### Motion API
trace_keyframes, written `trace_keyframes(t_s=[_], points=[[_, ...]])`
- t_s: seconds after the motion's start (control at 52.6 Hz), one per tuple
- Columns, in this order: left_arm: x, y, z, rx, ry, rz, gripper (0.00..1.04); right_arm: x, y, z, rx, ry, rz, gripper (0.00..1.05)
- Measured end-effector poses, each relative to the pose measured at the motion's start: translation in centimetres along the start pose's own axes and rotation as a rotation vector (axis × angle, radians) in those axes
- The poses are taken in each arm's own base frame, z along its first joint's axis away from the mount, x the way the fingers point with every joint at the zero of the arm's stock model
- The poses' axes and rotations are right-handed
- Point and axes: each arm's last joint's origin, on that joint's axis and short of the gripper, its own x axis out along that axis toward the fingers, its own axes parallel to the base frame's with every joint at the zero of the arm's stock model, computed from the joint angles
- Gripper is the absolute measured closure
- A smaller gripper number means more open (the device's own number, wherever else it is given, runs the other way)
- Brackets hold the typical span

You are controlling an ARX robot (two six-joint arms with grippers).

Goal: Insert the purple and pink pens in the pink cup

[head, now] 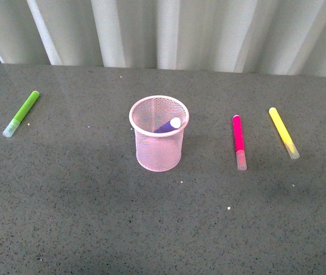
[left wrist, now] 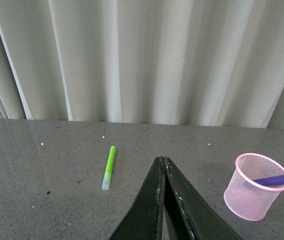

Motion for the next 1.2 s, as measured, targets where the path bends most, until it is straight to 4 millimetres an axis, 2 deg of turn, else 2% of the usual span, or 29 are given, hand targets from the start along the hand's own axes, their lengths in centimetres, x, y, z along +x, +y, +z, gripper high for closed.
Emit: trace_keyframes(t_s=[0.114, 0.285, 0.323, 0.418, 0.475, 0.57, 0.627, 0.684, 0.703, 0.741, 0.76, 0.779, 0.817, 0.874, 0.931, 1.045, 1.14, 1.197], points=[[0.0, 0.0, 0.0, -0.001, 0.000, 0.000, 0.99, 0.0, 0.0, 0.0, 0.000, 0.000, 0.000, 0.07], [0.0, 0.0, 0.0, 0.000, 0.000, 0.000, 0.73, 0.0, 0.0, 0.0, 0.000, 0.000, 0.000, 0.07], [0.0, 0.0, 0.0, 0.000, 0.000, 0.000, 0.64, 0.2, 0.0, 0.5, 0.035, -0.048, 0.036, 0.07], [0.0, 0.0, 0.0, 0.000, 0.001, -0.002, 0.50, 1.5, -0.5, 2.6, 0.074, -0.172, 0.030, 0.07], [0.0, 0.0, 0.0, 0.000, 0.001, -0.001, 0.41, 3.0, -0.8, 4.5, 0.079, -0.235, -0.006, 0.07], [0.0, 0.0, 0.0, 0.000, 0.001, -0.001, 0.25, 7.3, -1.4, 8.8, 0.087, -0.346, -0.066, 0.07], [0.0, 0.0, 0.0, 0.000, 0.001, 0.000, 0.16, 10.6, -1.8, 10.6, 0.087, -0.359, -0.105, 0.07], [0.0, 0.0, 0.0, 0.000, 0.001, 0.000, 0.06, 15.3, -2.1, 11.4, 0.093, -0.272, -0.143, 0.07], [0.0, 0.0, 0.0, 0.002, 0.001, 0.000, 0.05, 17.8, -2.3, 11.3, 0.089, -0.208, -0.152, 0.07], [0.0, 0.0, 0.0, 0.002, 0.001, 0.000, 0.07, 21.2, -2.4, 10.6, 0.091, -0.102, -0.174, 0.07], [0.0, 0.0, 0.0, 0.002, 0.001, 0.000, 0.07, 23.7, -2.5, 9.6, 0.082, -0.024, -0.200, 0.07], [0.0, 0.0, 0.0, 0.002, 0.001, 0.000, 0.07, 24.5, -2.5, 9.2, 0.076, 0.004, -0.205, 0.07], [0.0, 0.0, 0.0, 0.002, 0.001, -0.001, 0.07, 27.5, -2.3, 7.3, 0.070, 0.127, -0.201, 0.07], [0.0, 0.0, 0.0, 0.002, 0.001, 0.000, 0.07, 31.7, -1.6, 3.4, 0.031, 0.321, -0.193, 0.07], [0.0, 0.0, 0.0, 0.002, 0.001, 0.000, 0.07, 34.2, -0.7, -0.1, 0.014, 0.479, -0.137, 0.07], [0.0, 0.0, 0.0, 0.002, 0.001, 0.000, 0.07, 35.6, 1.4, -4.8, 0.000, 0.670, -0.062, 0.07], [0.0, 0.0, 0.0, 0.002, 0.001, 0.000, 0.07, 35.3, 4.2, -8.7, -0.009, 0.810, 0.019, 0.07], [0.0, 0.0, 0.0, 0.002, 0.001, 0.000, 0.07, 34.8, 6.1, -10.2, -0.014, 0.858, 0.069, 0.07]])
